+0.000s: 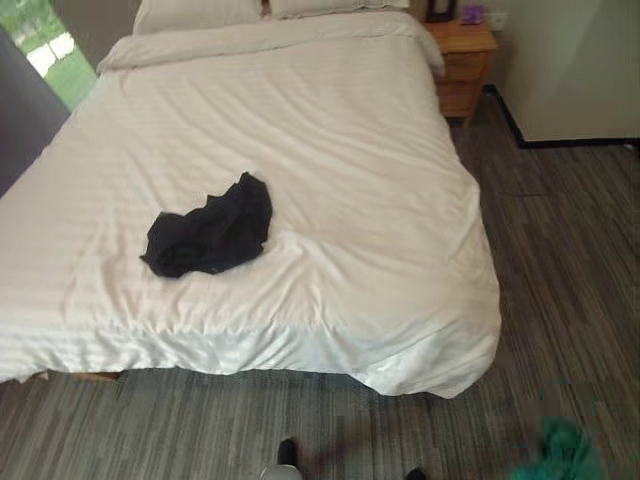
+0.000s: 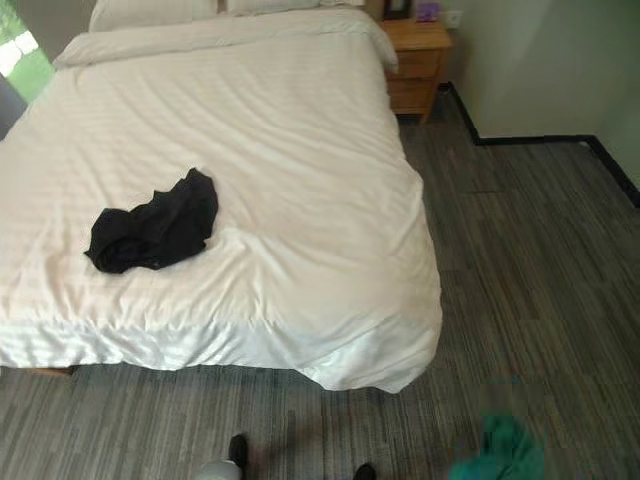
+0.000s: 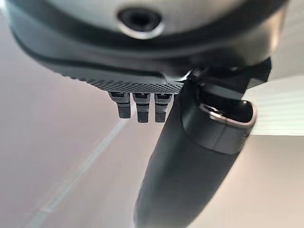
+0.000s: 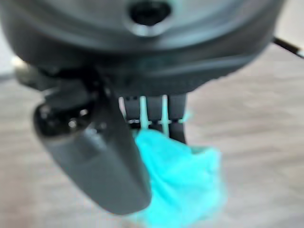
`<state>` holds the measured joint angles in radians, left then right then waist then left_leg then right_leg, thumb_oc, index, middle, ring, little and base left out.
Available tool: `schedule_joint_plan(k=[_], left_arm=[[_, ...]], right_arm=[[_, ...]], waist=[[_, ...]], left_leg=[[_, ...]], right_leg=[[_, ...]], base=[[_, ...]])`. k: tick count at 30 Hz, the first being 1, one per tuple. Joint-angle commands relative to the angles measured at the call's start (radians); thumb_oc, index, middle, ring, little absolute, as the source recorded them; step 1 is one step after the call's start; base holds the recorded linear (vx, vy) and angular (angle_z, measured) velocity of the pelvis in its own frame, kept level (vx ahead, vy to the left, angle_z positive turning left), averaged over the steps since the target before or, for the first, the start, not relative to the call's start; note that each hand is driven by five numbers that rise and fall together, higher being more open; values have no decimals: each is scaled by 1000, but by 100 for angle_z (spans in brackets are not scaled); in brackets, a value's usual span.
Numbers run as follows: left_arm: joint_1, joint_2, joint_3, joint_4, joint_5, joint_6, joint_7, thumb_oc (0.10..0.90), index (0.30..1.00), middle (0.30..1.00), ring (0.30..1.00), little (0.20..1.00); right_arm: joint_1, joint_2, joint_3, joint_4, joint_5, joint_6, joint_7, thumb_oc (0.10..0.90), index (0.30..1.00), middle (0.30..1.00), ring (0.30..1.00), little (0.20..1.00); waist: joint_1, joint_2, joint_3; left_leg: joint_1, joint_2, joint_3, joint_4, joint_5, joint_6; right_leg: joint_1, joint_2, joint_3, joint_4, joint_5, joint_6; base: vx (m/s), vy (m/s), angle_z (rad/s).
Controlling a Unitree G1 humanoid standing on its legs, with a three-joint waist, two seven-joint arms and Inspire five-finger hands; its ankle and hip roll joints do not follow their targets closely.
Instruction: Pick up bed clothes into laundry basket.
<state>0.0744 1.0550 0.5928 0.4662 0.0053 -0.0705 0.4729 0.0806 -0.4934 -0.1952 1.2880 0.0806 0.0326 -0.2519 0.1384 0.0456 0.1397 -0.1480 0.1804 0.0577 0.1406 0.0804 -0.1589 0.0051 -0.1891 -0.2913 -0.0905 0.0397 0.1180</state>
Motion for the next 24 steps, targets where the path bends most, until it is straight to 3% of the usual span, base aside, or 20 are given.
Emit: schedule_joint_plan(k=[1, 3, 4, 8, 13, 15, 16, 18, 19, 20, 21, 24], left_arm=[[-44, 71, 13, -26, 41, -40, 48, 800, 900, 900, 900, 900], [-64, 61, -36, 16, 53, -27, 51, 800, 900, 900, 900, 900], [-61, 50, -48, 34, 64, -20, 33, 800, 900, 900, 900, 900], [-114, 21, -170, 290, 127, 38, -8, 800, 900, 900, 900, 900], [-212, -27, -316, 520, 86, 23, -86, 800, 900, 900, 900, 900], [-234, -40, -345, 541, 79, 19, -94, 800, 900, 900, 900, 900], [-287, -22, -382, 556, 87, 17, -126, 800, 900, 900, 900, 900], [-326, -37, -452, 543, 97, 12, -142, 800, 900, 900, 900, 900], [-369, -33, -496, 558, 107, 13, -147, 657, 686, 686, 686, 686], [-401, -41, -535, 581, 118, 20, -151, 555, 533, 533, 533, 533], [-425, -45, -568, 613, 137, 27, -157, 400, 300, 300, 300, 300], [-474, -46, -618, 689, 175, 49, -163, 400, 300, 300, 300, 300]], right_arm=[[-53, -51, 32, -9, -12, -32, -8, 400, 300, 300, 300, 300], [-61, -52, 59, -7, -33, -31, 7, 400, 300, 300, 300, 300], [-50, -50, 65, -7, -49, -29, 20, 400, 300, 300, 300, 300], [-36, -37, 94, -47, -90, -21, 53, 400, 300, 300, 300, 300], [-23, -32, 93, -46, -90, -11, 75, 400, 300, 300, 300, 300], [-22, -28, 94, -54, -91, -11, 74, 400, 300, 300, 300, 300], [-58, -152, 49, 5, -48, 9, 130, 400, 300, 300, 300, 300], [-101, -196, 57, 58, -35, 15, 130, 400, 300, 300, 300, 300], [-123, -209, 72, 70, -32, 20, 141, 400, 300, 300, 300, 300], [-132, -210, 79, 75, -30, 20, 140, 400, 300, 300, 300, 300], [-143, -217, 83, 79, -30, 22, 144, 400, 300, 300, 300, 300], [-177, -234, 97, 87, -26, 24, 157, 400, 300, 300, 300, 300]], waist=[[44, -27, 54], [48, -32, 59], [41, -28, 54], [-29, -60, 16], [-96, -111, 7], [-107, -118, 10], [-106, -127, 11], [-103, -143, 7], [-108, -148, 7], [-112, -152, 10], [-116, -155, 14], [-106, -162, 34]], left_leg=[[-77, -14, -164, -146, 21, -20], [-82, -49, -269, -182, 26, -17], [-57, -47, -273, -206, 17, -10], [40, -45, -199, -223, -7, 15], [108, -70, -109, -228, -58, 47], [117, -72, -92, -228, -67, 50], [118, -73, -88, -228, -68, 49], [120, -76, -80, -228, -73, 51], [123, -79, -73, -228, -76, 53], [126, -79, -63, -228, -79, 53], [128, -81, -54, -228, -83, 55], [139, -76, -14, -228, -89, 56]], right_leg=[[81, 3, -52, 3, -52, 86], [81, 21, 18, 3, -60, 83], [82, 31, 43, 3, -64, 81], [77, -11, 98, 6, -28, 104], [55, -60, 153, 18, 17, 141], [47, -66, 162, 22, 27, 144], [49, -66, 154, 22, 29, 144], [46, -70, 136, 24, 36, 144], [43, -74, 134, 26, 44, 144], [35, -80, 131, 27, 56, 144], [26, -84, 131, 30, 67, 144], [2, -104, 88, 51, 108, 144]], base=[[179, 106, -62], [121, 114, -90], [145, 274, -128], [135, 283, -108], [55, 189, -48], [22, 118, -35], [27, 51, -20], [34, 25, -6], [11, 73, 2], [-14, 76, -3], [-41, 77, -10], [-69, 28, -27]])
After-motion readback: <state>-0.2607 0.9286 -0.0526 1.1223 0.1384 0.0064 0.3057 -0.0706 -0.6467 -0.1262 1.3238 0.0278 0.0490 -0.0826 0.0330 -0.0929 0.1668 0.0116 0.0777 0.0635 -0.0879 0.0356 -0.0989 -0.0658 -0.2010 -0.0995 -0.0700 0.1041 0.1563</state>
